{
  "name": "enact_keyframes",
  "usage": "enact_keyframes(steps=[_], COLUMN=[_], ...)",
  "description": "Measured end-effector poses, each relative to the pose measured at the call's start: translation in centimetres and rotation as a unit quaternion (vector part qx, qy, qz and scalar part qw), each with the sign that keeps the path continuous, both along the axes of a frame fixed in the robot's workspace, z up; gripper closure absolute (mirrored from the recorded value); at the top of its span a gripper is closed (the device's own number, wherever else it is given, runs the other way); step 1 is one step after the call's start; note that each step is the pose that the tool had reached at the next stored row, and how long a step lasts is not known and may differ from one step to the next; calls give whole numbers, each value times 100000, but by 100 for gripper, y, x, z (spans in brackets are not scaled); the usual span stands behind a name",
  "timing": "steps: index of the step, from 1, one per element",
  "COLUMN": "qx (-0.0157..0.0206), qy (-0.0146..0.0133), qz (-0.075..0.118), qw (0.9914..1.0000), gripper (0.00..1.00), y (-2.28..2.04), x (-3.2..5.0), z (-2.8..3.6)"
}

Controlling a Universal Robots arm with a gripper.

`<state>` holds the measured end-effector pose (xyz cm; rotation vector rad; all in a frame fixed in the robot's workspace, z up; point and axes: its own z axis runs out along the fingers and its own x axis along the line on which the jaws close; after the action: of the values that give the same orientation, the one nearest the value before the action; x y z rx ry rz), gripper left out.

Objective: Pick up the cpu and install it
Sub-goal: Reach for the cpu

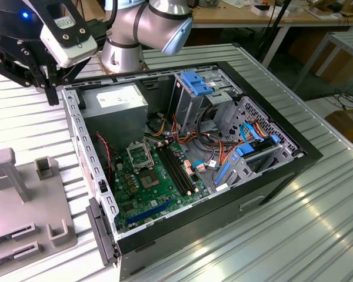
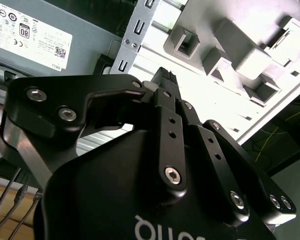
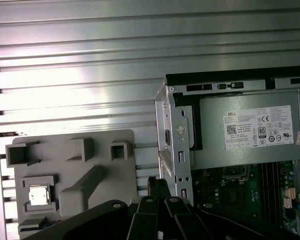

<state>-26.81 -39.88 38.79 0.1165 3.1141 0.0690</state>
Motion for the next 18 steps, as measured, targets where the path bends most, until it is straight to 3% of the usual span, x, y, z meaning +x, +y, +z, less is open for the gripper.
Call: enact_keyframes(steps=[8,18], qx=[-12,-6], qy=[46,365], qz=[49,1361], qw=[100000,99990], gripper=[89,89], y=[0,-6], x=[-5,-114], z=[-1,-25])
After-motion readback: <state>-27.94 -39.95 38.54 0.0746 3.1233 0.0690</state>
